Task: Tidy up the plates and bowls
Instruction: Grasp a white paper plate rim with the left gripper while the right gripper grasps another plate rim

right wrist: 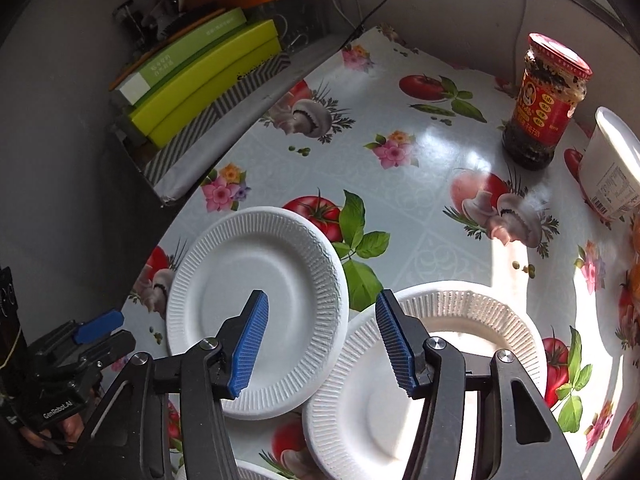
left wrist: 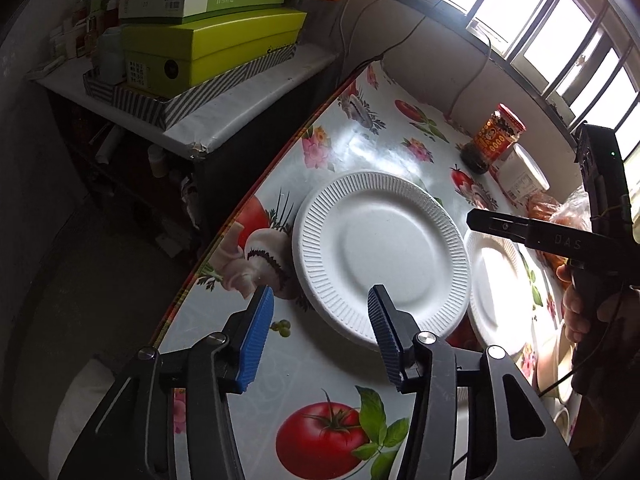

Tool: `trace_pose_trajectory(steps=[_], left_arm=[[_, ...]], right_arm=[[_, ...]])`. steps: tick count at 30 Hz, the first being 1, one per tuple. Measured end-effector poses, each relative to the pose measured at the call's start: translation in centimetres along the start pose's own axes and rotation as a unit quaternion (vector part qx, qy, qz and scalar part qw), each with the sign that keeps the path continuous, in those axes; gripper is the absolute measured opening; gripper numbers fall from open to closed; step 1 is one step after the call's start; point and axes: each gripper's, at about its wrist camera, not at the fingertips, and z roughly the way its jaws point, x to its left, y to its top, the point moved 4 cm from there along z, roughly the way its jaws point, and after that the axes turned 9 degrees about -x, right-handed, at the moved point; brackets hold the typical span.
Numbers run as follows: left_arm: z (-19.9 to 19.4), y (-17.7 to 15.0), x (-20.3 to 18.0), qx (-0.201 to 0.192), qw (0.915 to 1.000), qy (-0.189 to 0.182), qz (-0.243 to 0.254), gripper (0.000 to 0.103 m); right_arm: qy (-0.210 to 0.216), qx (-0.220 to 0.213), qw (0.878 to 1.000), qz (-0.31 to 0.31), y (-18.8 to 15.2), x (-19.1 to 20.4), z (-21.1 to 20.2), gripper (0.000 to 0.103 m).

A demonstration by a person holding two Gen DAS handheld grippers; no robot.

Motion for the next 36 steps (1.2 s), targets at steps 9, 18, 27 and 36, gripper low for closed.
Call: trace_pose_trajectory(steps=[9,18,27,36], left_arm=[[2.2,-0.4,0.3,0.028,0.9986,-0.028,-0.036,0.050],[3.2,-0.7,0.4,0.041,0.9970,-0.038,-0.054,0.043],[4.1,-0.9,-0.4,0.050,0.9963,-0.043,-0.055,0.039],[4.2,-0.9,0.1,0.050,0.9958,-0.043,-0.063,0.032]], right_arm=[[0.007,0.009,1.000,0.027,0.5,-0.7,2.2,0.052],[0.021,0.012,0.999,0.040,0.4,-1.2,3.1,0.036],[0.022,0.015,0.999,0.047,0.3,-1.5,3.3,0.026],[0.024,0.017,0.998,0.050,0.0,-1.9,3.4,0.018]])
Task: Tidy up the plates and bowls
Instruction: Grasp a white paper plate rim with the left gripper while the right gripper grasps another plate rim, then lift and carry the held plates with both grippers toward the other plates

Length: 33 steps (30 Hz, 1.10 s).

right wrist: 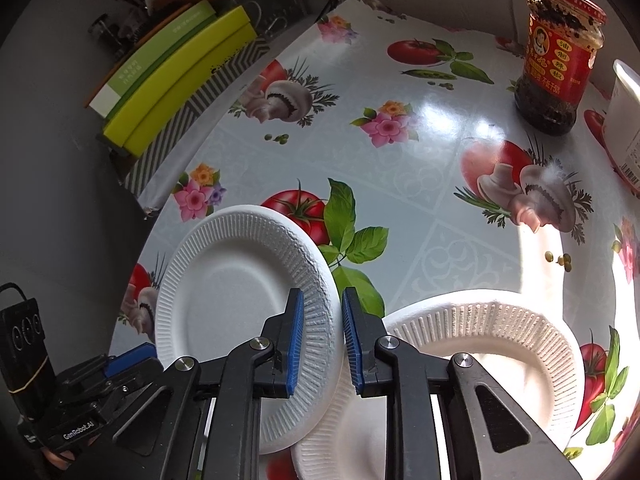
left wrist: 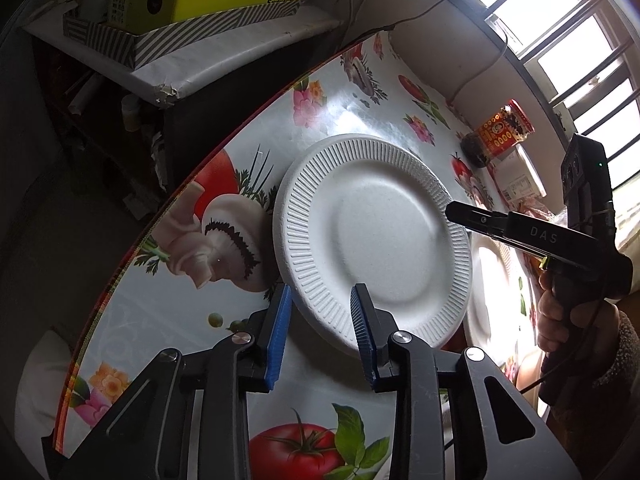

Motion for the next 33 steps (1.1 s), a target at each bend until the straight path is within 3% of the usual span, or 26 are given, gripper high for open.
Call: trace_pose_trajectory(steps=[18,22,33], left_arm=[[-1.0,0.3,1.3,-0.015,0.9997,0.006,-0.020,0.032],[-1.0,0.4,1.7,-0.018,0.9994,0.017,-0.024,0.020],[-1.6,0.7,1.6,-0.026,0.9992,0.018,-0.024,0.019]], right_arm=[[0.007,0.003,1.000,-0.005,-0.2,0.4,0.4,0.015],[0.006,0.000,1.000,-0.007,-0.2,0.5,0.3,0.015],[0.012,-0.006,1.000,0.000,-0.4,0.3,-0.6,0.015]])
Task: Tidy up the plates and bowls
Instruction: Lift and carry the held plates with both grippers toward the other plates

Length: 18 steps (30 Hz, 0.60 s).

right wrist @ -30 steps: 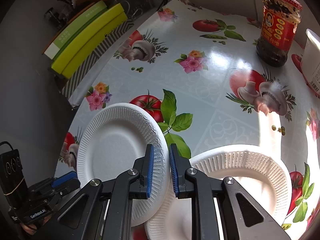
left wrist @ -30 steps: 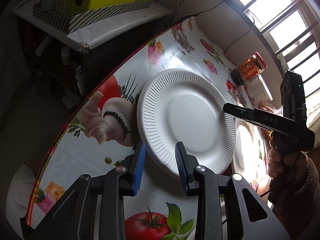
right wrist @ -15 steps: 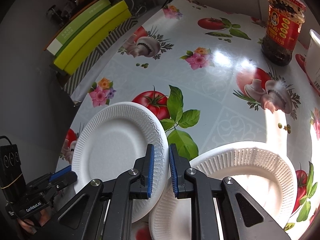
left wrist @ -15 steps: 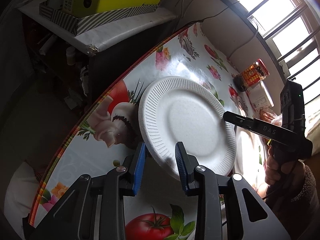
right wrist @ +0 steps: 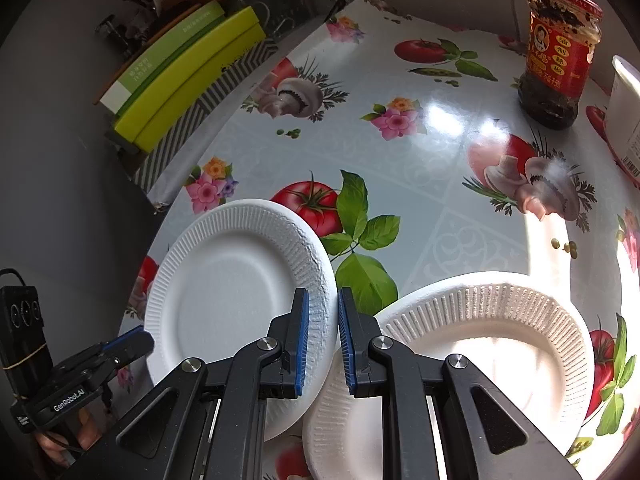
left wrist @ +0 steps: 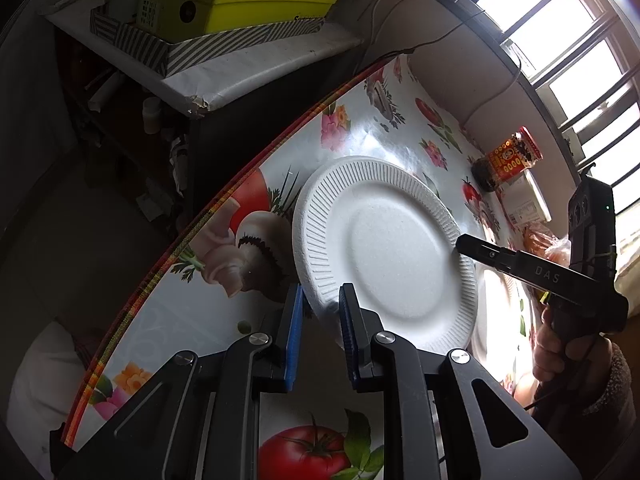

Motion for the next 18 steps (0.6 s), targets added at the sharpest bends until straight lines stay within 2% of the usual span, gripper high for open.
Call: trace_pose_trajectory(steps=[18], left_arm=[[-3.0,-0.1,-1.3,-0.026,0.9994,-0.003,0.023,0.019]], right_arm=[[0.012,-0.021,1.000,0.011,-1.4,0.9,-3.5,0.015]])
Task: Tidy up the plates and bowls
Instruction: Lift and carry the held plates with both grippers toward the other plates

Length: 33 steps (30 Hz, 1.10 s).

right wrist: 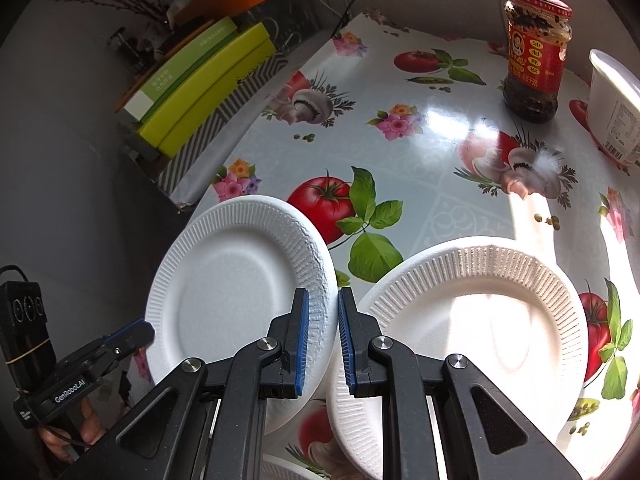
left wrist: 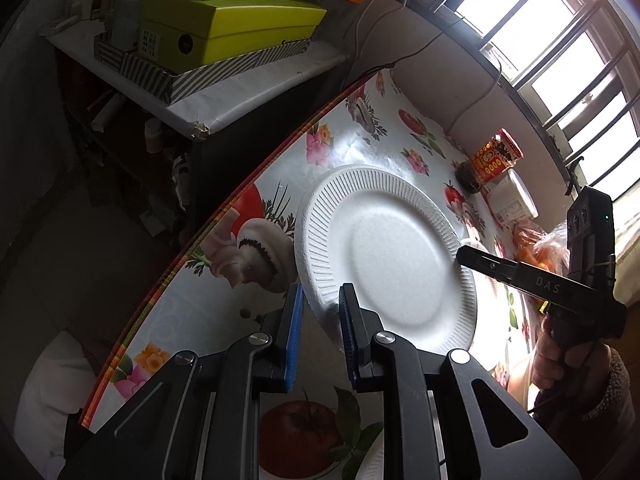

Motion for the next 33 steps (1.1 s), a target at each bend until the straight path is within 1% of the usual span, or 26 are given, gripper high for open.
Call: trace_pose_trajectory(steps=[12,25,33], left_arm=[[-2.2,-1.5,-1.2,-0.004,0.9997,-0.015,0.021,0.019],[-3.6,-4.3,-2.3,0.004,0.9987,-0.030,0.041,0.019],[-4.2,-6.3,-2.7,0.014,0.9979,-0.038,0.049,0.019]], right_arm=[[-0.003,-0.017,1.000,0.007,-2.3,0.1,-3.7,0.015],[-0.018,-0.027,0.999,0.014,-5.7,-0.5,-7.0,0.015],[-0.021,-0.028,0.999,0.026,-8.4,-1.1,-8.7,0.015]])
